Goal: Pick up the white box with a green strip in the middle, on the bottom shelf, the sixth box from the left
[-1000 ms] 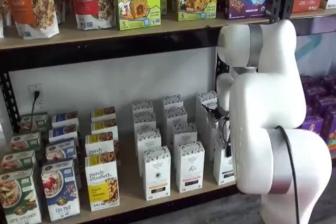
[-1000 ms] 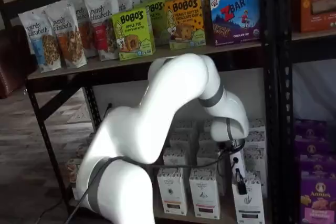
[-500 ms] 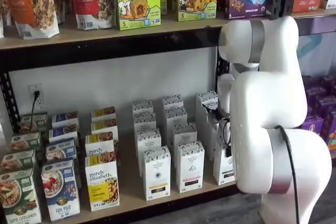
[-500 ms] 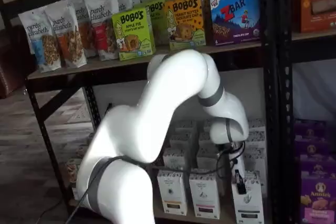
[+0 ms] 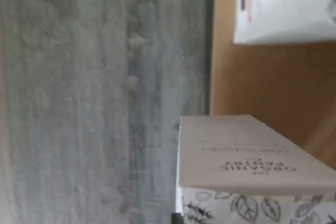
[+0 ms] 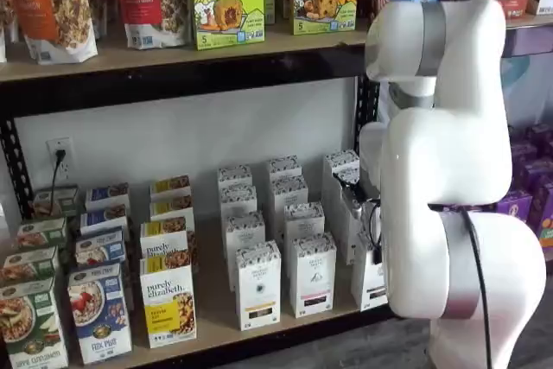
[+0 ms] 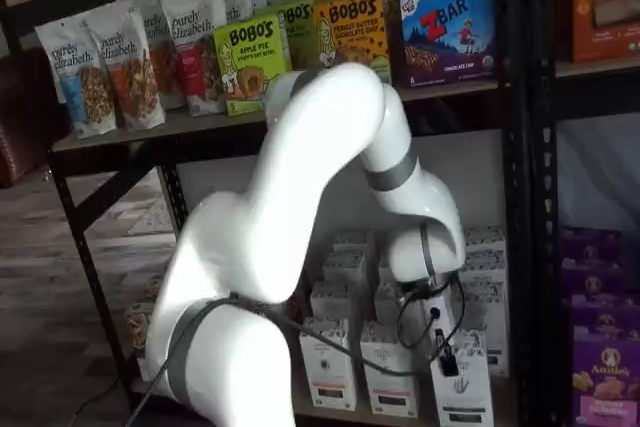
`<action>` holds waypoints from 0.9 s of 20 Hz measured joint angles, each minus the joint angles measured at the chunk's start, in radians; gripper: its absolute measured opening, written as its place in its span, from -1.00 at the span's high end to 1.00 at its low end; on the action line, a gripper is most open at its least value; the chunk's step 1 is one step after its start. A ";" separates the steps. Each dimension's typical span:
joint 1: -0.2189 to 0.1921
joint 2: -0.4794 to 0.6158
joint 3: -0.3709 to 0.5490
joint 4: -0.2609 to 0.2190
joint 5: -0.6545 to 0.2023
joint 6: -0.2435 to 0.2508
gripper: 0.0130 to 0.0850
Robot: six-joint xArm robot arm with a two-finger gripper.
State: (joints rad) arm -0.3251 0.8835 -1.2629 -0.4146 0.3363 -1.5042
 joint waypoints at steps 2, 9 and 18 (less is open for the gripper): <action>0.002 -0.050 0.069 -0.018 -0.014 0.022 0.00; 0.003 -0.251 0.315 -0.189 -0.069 0.191 0.00; 0.052 -0.517 0.559 -0.132 -0.053 0.181 0.00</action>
State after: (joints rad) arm -0.2733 0.3668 -0.7034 -0.5469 0.2837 -1.3228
